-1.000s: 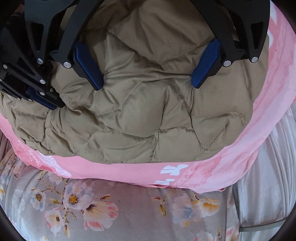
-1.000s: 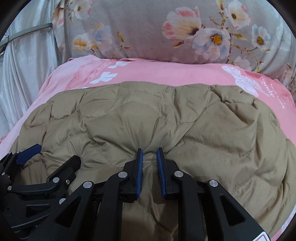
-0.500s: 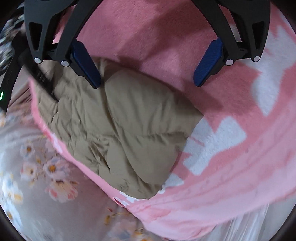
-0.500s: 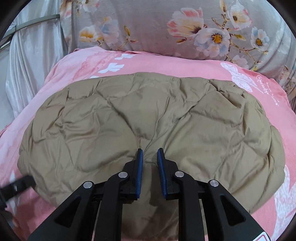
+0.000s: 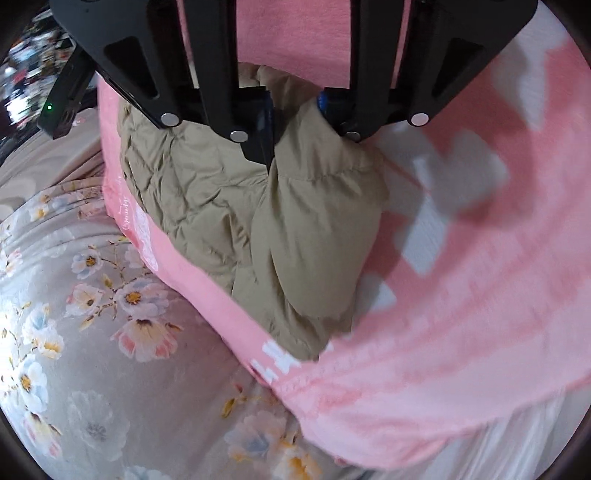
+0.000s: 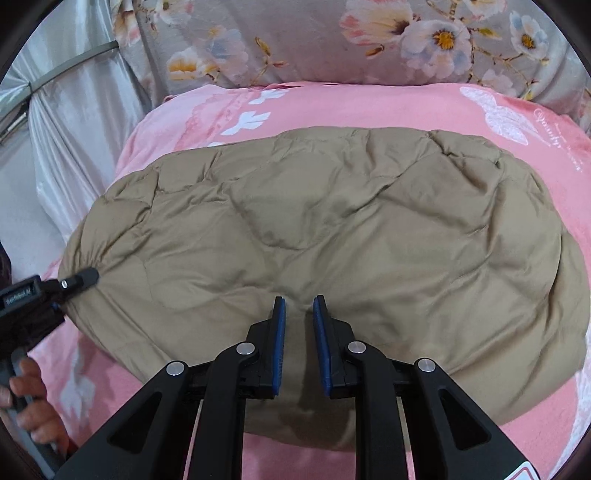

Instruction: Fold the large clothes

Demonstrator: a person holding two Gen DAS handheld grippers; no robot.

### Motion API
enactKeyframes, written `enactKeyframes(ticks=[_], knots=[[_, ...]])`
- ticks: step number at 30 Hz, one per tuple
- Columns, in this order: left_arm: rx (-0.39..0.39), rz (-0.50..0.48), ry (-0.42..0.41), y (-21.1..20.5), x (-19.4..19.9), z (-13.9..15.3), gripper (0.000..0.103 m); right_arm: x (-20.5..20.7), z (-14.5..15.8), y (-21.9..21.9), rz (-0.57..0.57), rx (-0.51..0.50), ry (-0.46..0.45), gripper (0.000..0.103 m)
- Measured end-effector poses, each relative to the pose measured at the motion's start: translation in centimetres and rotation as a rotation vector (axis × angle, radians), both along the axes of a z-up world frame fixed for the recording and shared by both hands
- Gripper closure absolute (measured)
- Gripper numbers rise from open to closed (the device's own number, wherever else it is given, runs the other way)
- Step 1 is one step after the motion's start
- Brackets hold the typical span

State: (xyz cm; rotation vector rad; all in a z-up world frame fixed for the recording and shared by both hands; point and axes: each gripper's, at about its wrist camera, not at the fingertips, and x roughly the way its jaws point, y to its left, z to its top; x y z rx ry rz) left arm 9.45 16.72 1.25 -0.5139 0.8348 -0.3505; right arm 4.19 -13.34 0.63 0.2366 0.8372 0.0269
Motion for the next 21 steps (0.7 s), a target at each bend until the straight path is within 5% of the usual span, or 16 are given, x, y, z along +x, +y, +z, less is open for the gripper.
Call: enactKeyframes(ticks=[4, 8, 14, 21], knots=[[0.114, 0.060, -0.090, 2.4, 0.3, 3.8, 0.089, 0.1, 2.3, 0.2, -0.025, 0.048, -0.071, 0.086], [0.180, 0.059, -0.173, 2.4, -0.5, 6.9, 0.089, 2.6, 1.3, 2.5, 0.036, 0.006, -0.030, 0.093], [0.184, -0.077, -0.310, -2.0, -3.4, 10.8, 0.089, 4.5, -2.2, 5.2, 0.107, -0.090, -0.013, 0.094], [0.197, -0.332, -0.448, -11.2, -7.0, 14.0, 0.089, -0.2, 0.2, -0.6, 0.058, 0.063, 0.011, 0.100]])
